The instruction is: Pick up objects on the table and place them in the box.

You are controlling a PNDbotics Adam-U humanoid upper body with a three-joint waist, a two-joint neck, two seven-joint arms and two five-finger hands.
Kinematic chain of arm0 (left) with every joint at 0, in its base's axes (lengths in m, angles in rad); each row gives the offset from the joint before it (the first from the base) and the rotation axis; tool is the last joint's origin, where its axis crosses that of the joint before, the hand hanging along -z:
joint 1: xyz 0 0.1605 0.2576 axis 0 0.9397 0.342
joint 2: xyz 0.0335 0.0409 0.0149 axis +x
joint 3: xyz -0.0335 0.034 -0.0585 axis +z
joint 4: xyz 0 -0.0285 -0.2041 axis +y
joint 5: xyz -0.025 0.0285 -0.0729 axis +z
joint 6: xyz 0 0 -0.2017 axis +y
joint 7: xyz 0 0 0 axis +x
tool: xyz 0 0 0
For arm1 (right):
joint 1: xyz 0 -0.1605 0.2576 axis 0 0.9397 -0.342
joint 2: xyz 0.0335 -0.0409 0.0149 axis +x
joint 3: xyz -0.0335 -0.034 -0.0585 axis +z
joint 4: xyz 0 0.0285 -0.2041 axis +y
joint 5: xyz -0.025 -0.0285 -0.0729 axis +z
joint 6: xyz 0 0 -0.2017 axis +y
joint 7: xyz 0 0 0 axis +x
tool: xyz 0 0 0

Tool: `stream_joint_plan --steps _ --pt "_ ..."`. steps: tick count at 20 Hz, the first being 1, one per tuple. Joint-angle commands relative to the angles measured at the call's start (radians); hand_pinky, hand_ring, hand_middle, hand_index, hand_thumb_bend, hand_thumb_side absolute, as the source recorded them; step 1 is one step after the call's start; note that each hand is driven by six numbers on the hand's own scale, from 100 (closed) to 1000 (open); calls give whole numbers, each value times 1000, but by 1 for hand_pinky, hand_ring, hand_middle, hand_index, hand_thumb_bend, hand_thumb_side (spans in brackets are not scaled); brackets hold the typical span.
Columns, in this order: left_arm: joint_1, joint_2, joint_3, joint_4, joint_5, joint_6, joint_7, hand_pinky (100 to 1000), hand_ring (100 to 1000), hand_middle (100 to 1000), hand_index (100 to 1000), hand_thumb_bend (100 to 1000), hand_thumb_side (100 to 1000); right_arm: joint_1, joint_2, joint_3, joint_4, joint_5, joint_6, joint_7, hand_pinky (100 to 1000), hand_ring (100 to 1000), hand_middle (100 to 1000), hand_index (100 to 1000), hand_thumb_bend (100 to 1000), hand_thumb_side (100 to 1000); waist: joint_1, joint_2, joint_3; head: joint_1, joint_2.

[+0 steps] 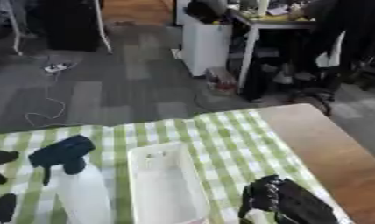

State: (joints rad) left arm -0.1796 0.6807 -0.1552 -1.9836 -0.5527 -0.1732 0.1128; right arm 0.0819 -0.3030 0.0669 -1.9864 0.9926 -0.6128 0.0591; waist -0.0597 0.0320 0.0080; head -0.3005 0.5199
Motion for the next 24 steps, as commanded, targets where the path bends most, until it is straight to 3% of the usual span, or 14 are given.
stream_joint_plan --steps 1,24 --pt "-24 47 9 -16 17 18 -16 481 557 722 862 121 1000 -8 -22 -6 -14 -10 -2 4 386 439 465 549 100 863 5 -8 -2 -15 -29" --pt "-103 103 -12 -16 47 54 -151 520 585 755 889 111 1000 -3 -23 16 -14 -22 -14 27 384 439 465 547 100 864 8 -10 -8 -55 -104"
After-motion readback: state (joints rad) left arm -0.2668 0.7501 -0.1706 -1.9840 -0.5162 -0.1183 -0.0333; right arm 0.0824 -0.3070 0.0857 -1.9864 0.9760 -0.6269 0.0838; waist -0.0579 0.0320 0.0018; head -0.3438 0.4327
